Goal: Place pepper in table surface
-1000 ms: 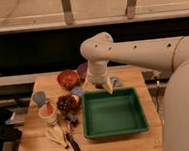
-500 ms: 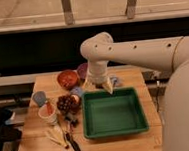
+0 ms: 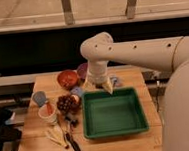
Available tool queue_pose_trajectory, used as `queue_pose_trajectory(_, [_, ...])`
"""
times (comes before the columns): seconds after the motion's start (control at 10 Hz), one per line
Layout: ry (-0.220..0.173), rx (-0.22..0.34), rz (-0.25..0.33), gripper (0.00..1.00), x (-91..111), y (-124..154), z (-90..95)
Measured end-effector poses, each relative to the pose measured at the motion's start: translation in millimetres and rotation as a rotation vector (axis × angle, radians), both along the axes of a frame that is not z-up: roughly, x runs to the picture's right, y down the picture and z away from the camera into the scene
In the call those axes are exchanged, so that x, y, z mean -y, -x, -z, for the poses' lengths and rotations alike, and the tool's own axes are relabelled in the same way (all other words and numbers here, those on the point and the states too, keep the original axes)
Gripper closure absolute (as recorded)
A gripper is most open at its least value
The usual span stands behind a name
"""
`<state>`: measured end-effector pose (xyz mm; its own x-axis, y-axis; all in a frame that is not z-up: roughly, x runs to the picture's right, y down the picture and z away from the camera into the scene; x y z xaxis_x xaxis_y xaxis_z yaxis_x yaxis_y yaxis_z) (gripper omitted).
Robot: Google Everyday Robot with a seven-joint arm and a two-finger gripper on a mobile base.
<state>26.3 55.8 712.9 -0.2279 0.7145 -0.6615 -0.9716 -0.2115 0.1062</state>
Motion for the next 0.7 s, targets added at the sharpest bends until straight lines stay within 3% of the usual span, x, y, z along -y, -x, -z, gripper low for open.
queue_pose_trajectory(0.5, [0.001,-0.002,0.005,0.20,0,0,-0.1])
queue_pose_trajectory(0.7, [-0.004,0.020,0.059,0.20,1,11,0.4])
